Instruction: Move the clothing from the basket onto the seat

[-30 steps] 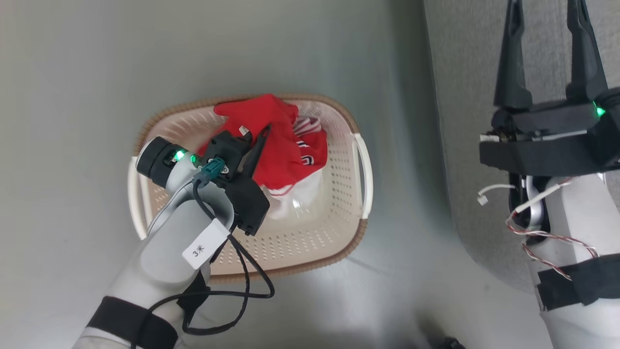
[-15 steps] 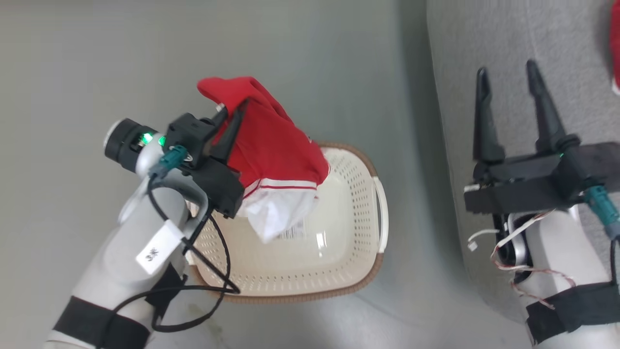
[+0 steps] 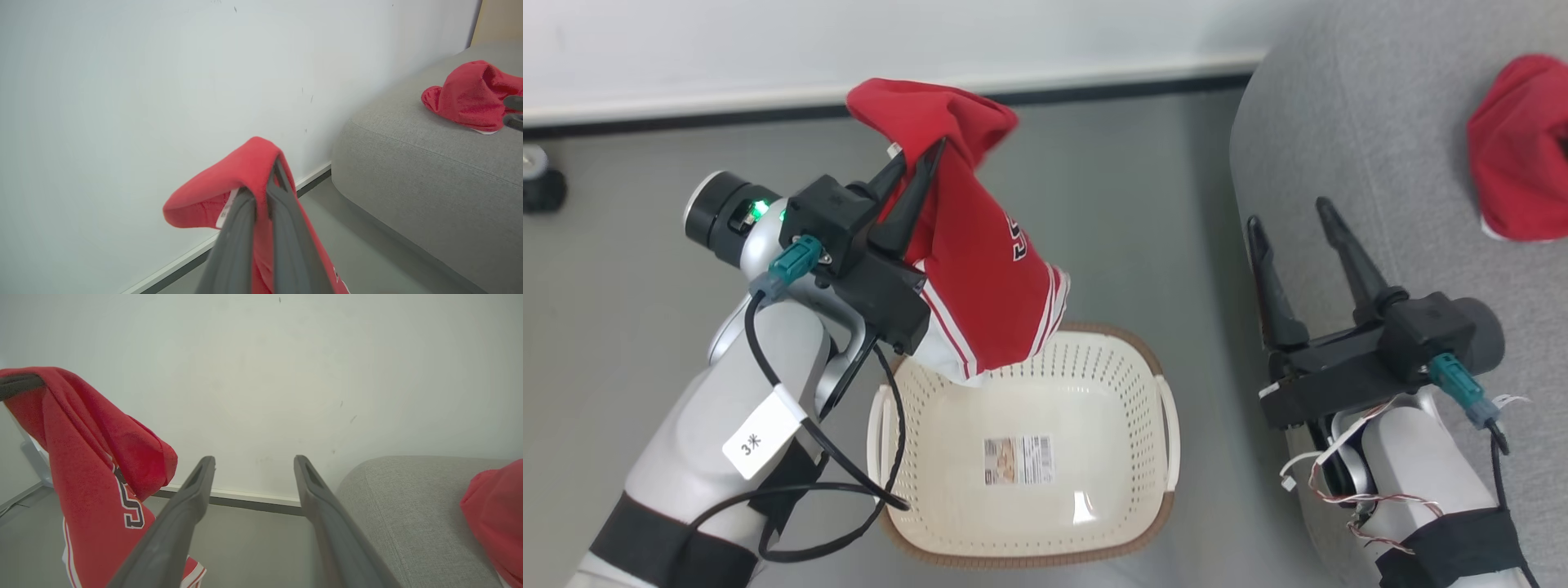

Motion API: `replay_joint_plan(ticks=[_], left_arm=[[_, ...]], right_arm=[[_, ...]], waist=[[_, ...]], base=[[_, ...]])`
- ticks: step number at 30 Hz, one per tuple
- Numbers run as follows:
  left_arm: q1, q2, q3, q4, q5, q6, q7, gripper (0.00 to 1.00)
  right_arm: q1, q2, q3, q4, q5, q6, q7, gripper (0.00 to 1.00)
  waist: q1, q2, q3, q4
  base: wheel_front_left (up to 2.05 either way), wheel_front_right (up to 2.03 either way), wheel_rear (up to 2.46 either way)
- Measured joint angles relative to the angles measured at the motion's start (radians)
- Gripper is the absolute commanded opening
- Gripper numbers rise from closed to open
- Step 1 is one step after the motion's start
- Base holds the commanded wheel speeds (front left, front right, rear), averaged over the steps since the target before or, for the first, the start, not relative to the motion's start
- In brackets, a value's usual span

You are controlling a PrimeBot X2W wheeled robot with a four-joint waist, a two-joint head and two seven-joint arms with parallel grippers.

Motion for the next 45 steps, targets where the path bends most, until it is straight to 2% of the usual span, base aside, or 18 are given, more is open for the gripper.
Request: replay_joint_plan(ticks=[5,20,31,36,40,45], left_arm=[[-0.03,-0.011,-0.016,-0.013,-0.018,0.0,0.0,0.0],[-0.031,-0.081,-0.063,0.032,-0.077,0.0,-0.001,0.0],[-0.001,-0.104,-0.102,-0.021,-0.11,0.0,0.036,0.0],[0.007,-0.117,-0.126,-0.048,-0.12,0.0,0.05,0.0],[0.009,-0.119,-0.145,-0.073,-0.123,0.0,0.061,0.0],[0.013,-0.12,-0.158,-0.1,-0.131,0.0,0.073,0.0]], right_arm=[[0.0,0.004,0.028,0.06,0.002,0.038,0.0,1.0],[-0.001,0.02,0.147,0.215,0.027,0.099,0.0,1.0],[-0.023,0.035,0.287,0.279,0.063,0.108,0.0,1.0],[-0.068,0.026,0.41,0.296,0.133,0.108,0.0,1.0],[-0.094,-0.004,0.486,0.328,0.185,0.108,0.0,1.0],[-0.109,-0.029,0.531,0.359,0.242,0.108,0.0,1.0]], waist=[[-0.0001,0.0,-0.085,0.005],[0.0,0.0001,-0.296,0.014],[0.0,0.0,-0.408,0.022],[0.0,0.0,-0.423,0.043],[0.0,0.0002,-0.429,0.064],[0.0001,0.0002,-0.434,0.087]], base=[[0.0,0.0,0.0],[0.0,0.0,0.0],[0.0,0.0,0.0],[0.0,0.0,0.0],[0.0,0.0,0.0],[0.0,0.0,0.0]])
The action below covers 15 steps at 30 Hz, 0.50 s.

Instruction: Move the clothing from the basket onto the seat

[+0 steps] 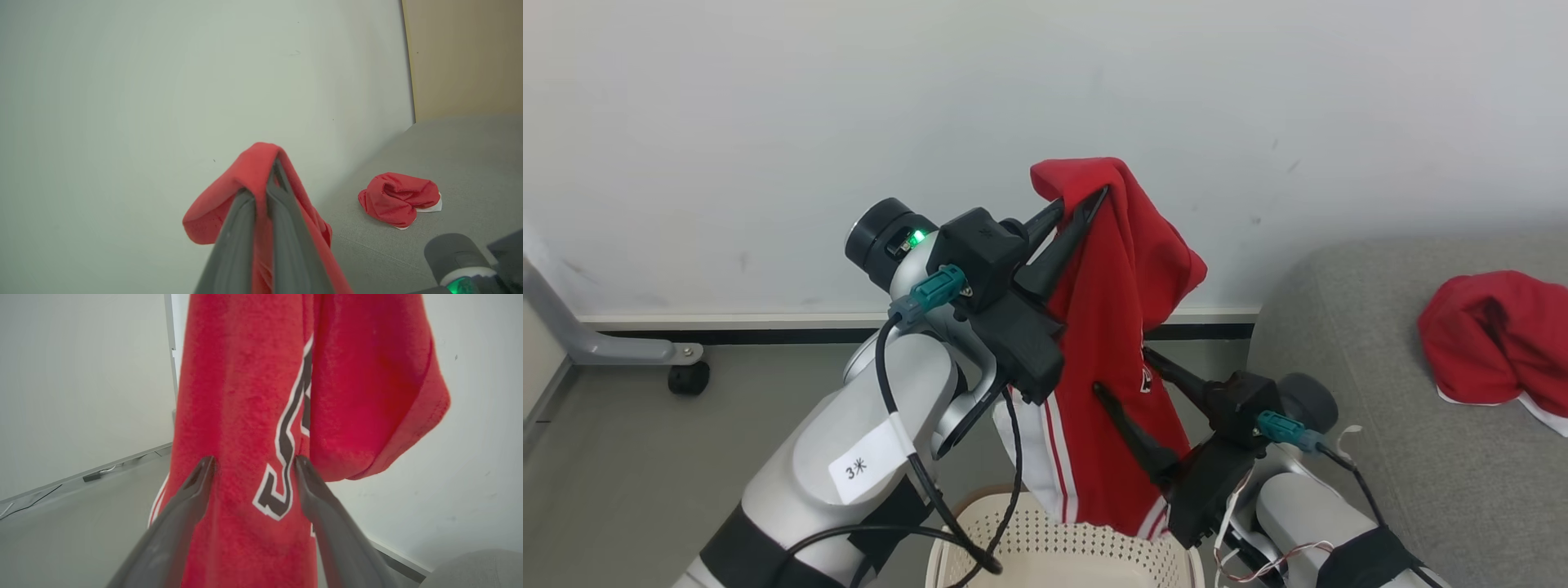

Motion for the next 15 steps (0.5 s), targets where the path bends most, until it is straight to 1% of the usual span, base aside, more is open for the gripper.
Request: replay_joint_plan(ticks=[9,10,11,12,13,14,15], left_arm=[[0.014,0.003,-0.004,-0.048,-0.007,0.0,0.025,0.0],[0.014,0.003,-0.004,-0.051,-0.007,0.0,0.026,0.0],[0.014,0.003,-0.004,-0.051,-0.007,0.0,0.026,0.0],[0.014,0.003,-0.004,-0.055,-0.008,0.0,0.027,0.0],[0.014,0.004,-0.004,-0.058,-0.009,0.0,0.029,0.0],[0.014,0.005,-0.003,-0.061,-0.011,0.0,0.035,0.0],[0.015,0.007,-0.003,-0.062,-0.013,0.0,0.035,0.0]], right_arm=[[-0.068,0.013,0.127,0.054,0.081,0.0,0.001,1.0],[-0.08,0.016,0.138,0.06,0.092,0.0,0.001,0.93],[-0.08,0.016,0.138,0.06,0.092,0.0,0.001,0.7],[-0.092,0.017,0.151,0.064,0.098,0.0,0.001,0.4],[-0.102,0.019,0.163,0.07,0.102,0.0,0.001,0.24],[-0.11,0.02,0.172,0.074,0.106,0.0,0.001,0.0],[-0.116,0.022,0.181,0.08,0.113,0.0,0.001,0.0]], waist=[[0.0,0.0,-0.002,0.015],[0.0,0.0,-0.002,0.016],[0.0,0.0,-0.002,0.016],[0.0,0.0,-0.001,0.016],[0.0001,0.0,0.0,0.017],[0.0,0.0,0.001,0.018],[0.0001,0.0,0.002,0.018]], base=[[0.0,0.0,0.0],[0.0,0.0,0.0],[0.0,0.0,0.0],[0.0,0.0,0.0],[0.0,0.0,0.0],[0.0,0.0,0.0],[0.0,0.0,0.0]])
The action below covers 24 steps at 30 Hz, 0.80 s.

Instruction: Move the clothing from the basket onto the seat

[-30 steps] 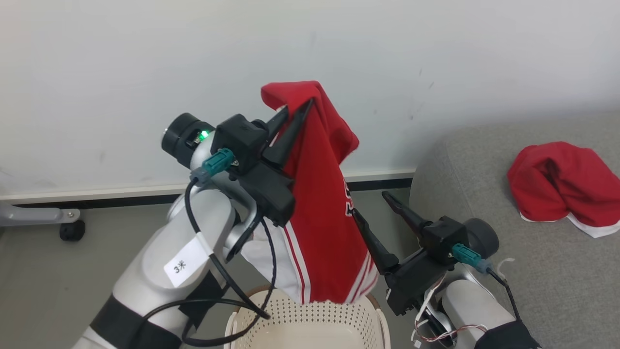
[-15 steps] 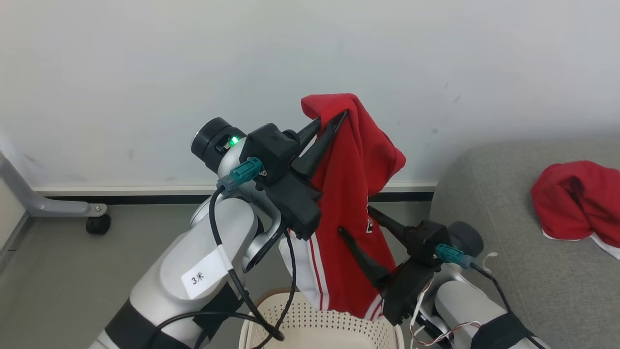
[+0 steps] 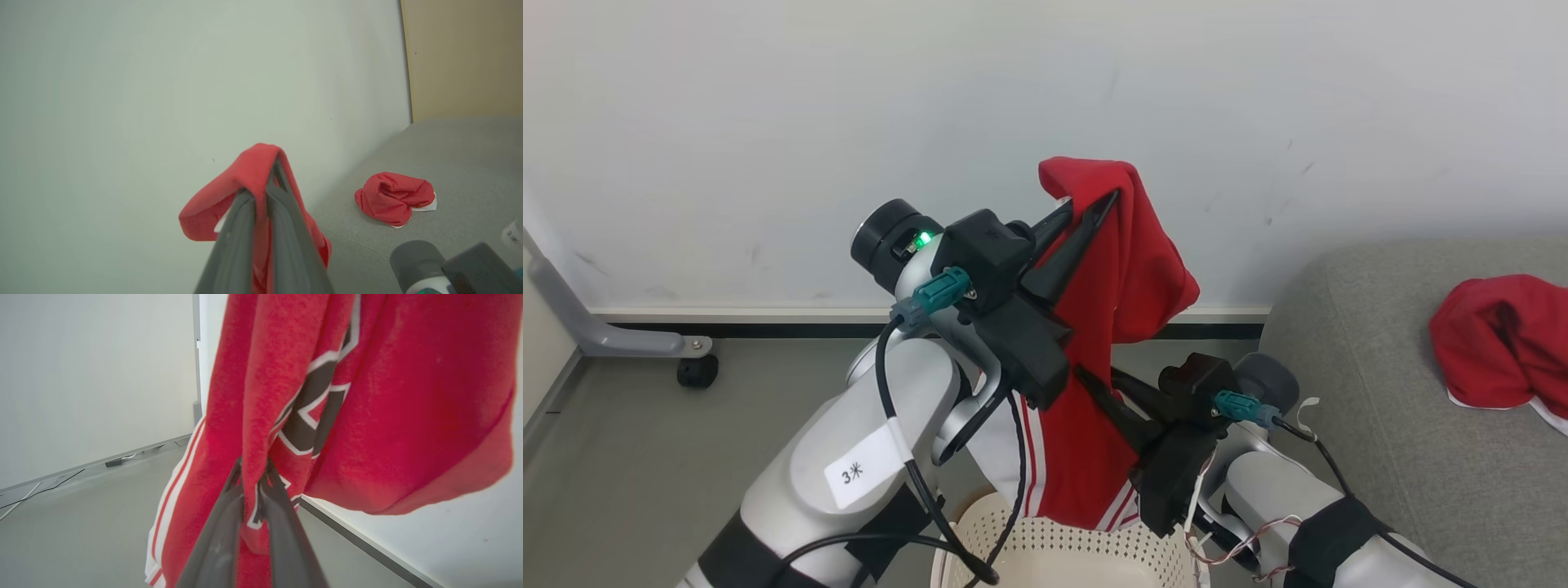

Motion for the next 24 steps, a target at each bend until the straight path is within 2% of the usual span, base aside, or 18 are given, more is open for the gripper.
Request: replay_joint_plan(ticks=[9,10,11,12,13,14,24], left_arm=[[0.064,0.053,0.045,0.003,-0.04,0.02,0.013,0.0],[0.071,0.06,0.049,0.005,-0.042,0.023,0.013,0.11],[0.078,0.065,0.055,0.005,-0.046,0.027,0.013,0.34],[0.085,0.069,0.062,0.007,-0.049,0.029,0.013,0.45],[0.09,0.074,0.067,0.009,-0.052,0.034,0.013,0.8],[0.097,0.077,0.071,0.009,-0.055,0.036,0.013,1.0],[0.191,0.109,0.102,0.005,-0.068,0.063,-0.012,1.0]], right_arm=[[-0.028,-0.014,0.042,-0.001,0.069,0.0,0.0,0.0],[-0.031,-0.022,0.042,-0.004,0.075,0.0,0.0,0.0],[-0.035,-0.031,0.04,-0.008,0.079,0.0,0.0,0.0],[-0.039,-0.042,0.037,-0.013,0.086,0.0,0.0,0.0],[-0.044,-0.052,0.032,-0.017,0.092,0.0,0.0,0.0],[-0.049,-0.061,0.025,-0.021,0.1,0.0,0.0,0.0],[-0.075,-0.171,-0.082,-0.059,0.141,0.0,-0.001,0.0]], waist=[[0.0,0.0,0.009,-0.025],[0.0,0.0,0.01,-0.031],[0.0,0.0,0.011,-0.036],[0.0,0.0,0.011,-0.042],[0.0,0.0,0.012,-0.048],[0.0,0.0,0.013,-0.054],[0.0,0.0,0.012,-0.12]], base=[[0.0,0.0,0.0],[0.0,0.0,0.0],[0.0,0.0,0.0],[0.0,0.0,0.0],[0.0,0.0,0.0],[0.0,0.0,0.0],[0.0,0.0,0.0]])
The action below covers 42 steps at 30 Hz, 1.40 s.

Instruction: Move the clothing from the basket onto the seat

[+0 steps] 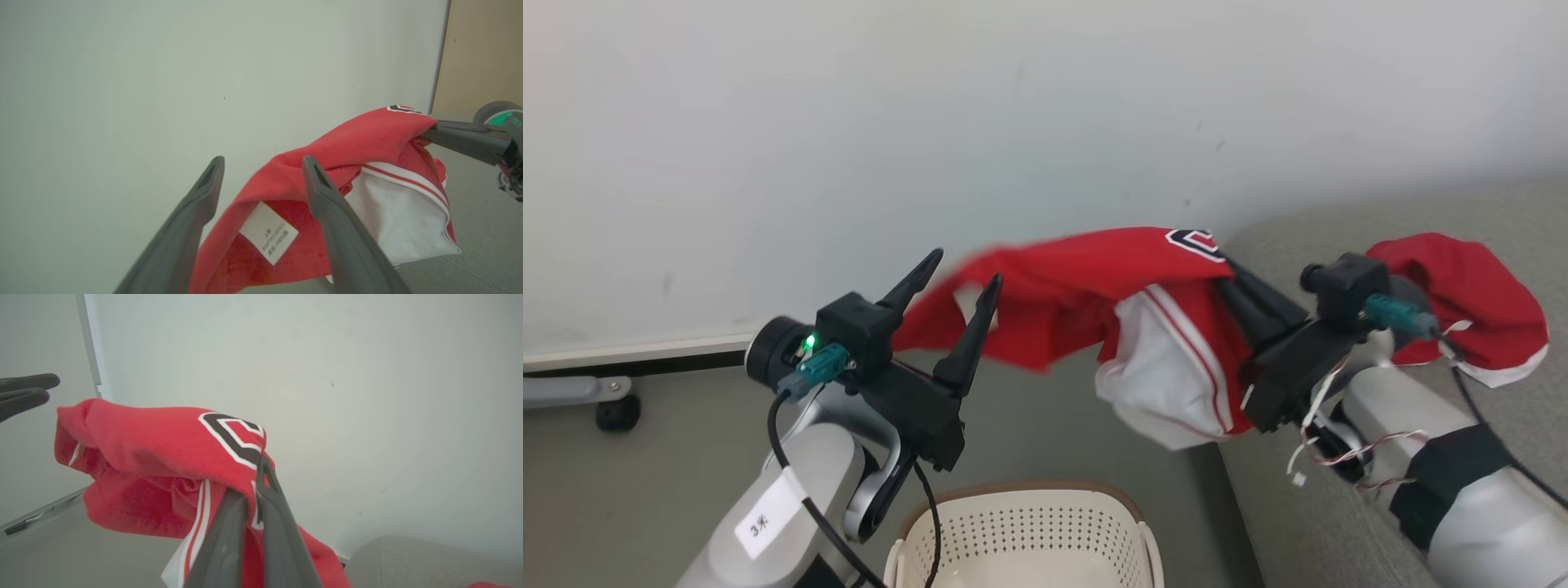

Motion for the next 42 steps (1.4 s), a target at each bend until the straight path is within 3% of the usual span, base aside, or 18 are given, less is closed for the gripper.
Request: replay_joint_plan(ticks=[8,23,24,28,35,42], left_arm=[[0.077,0.01,-0.003,-0.018,-0.021,0.016,-0.023,1.0],[0.191,-0.021,-0.063,-0.109,-0.02,0.025,-0.043,1.0],[0.222,-0.039,-0.075,-0.14,-0.019,0.037,-0.048,1.0],[0.224,-0.049,-0.086,-0.155,-0.013,0.044,-0.048,1.0],[0.223,-0.05,-0.105,-0.198,0.016,0.052,-0.041,1.0],[0.214,-0.015,-0.111,-0.261,0.036,0.055,-0.015,1.0]], right_arm=[[-0.008,-0.089,-0.071,-0.058,0.009,-0.003,-0.001,0.0],[0.074,-0.196,-0.099,-0.202,0.005,-0.065,-0.001,0.0],[0.079,-0.199,-0.099,-0.247,0.005,-0.072,-0.001,0.0],[0.079,-0.206,-0.103,-0.262,0.005,-0.073,0.001,0.0],[0.011,-0.218,-0.126,-0.242,0.004,-0.075,0.021,0.0],[-0.163,-0.228,-0.193,-0.166,0.008,-0.072,0.052,0.0]], waist=[[0.0,0.0,-0.004,-0.07],[0.0,0.0,-0.008,-0.219],[0.0,0.0,-0.002,-0.291],[0.0,0.0,0.009,-0.331],[0.0,0.0,0.062,-0.359],[0.0,0.0001,0.142,-0.349]], base=[[0.0,0.0,0.0],[0.0,0.0,0.0],[0.0,0.0,0.0],[0.0,0.0,0.0],[0.0,0.0,0.0],[0.0,0.0,0.0]])
